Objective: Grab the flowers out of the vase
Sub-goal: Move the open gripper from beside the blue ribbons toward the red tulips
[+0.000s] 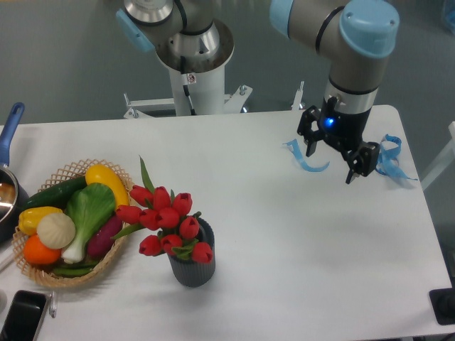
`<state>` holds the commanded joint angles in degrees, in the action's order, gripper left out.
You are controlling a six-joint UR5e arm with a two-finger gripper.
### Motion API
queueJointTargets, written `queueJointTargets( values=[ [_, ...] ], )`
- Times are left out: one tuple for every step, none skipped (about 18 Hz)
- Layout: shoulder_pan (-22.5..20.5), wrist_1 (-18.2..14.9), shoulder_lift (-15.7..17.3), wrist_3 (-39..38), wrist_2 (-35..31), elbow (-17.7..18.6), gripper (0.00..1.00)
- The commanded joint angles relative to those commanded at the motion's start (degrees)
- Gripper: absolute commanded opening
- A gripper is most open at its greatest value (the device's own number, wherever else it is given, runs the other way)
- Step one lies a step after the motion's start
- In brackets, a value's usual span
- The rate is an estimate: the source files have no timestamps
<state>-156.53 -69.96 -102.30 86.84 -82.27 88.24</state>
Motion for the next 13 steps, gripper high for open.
queueJointTargets(
  values=[
    [-0.2,0.1,0.0,0.0,0.4,0.0,1.0],
    [-0.1,0.1,0.1,0.0,0.6,0.1,1.0],
    [0.0,0.0,0.2,0.0,0.6,0.2,1.0],
    [0.3,0.0,0.2,0.0,0.9,0.2,1.0],
    [0.3,0.0,0.2,-0.2,1.7,0.3,1.0],
    [0.0,0.0,0.1,-0.3,3.0,0.4,1.0],
    [-0.3,0.2,0.0,-0.3,4.4,1.0,1.0],
    [-0.5,0.7,0.1,-0.2,5.1,2.1,1.0],
    [-1.0,2.4,0.2,-0.3,5.5,3.2,1.0],
    [-1.3,4.5,0.3,-0.4,6.5,4.1,1.0],
    [-1.4,5.9,0.6,-0.5,7.7,5.4,1.0],
    [-1.1,6.6,0.8,-0.5,8.3,6.3,1.0],
    [-1.1,6.7,1.1,-0.5,8.5,6.9,1.0]
  ],
)
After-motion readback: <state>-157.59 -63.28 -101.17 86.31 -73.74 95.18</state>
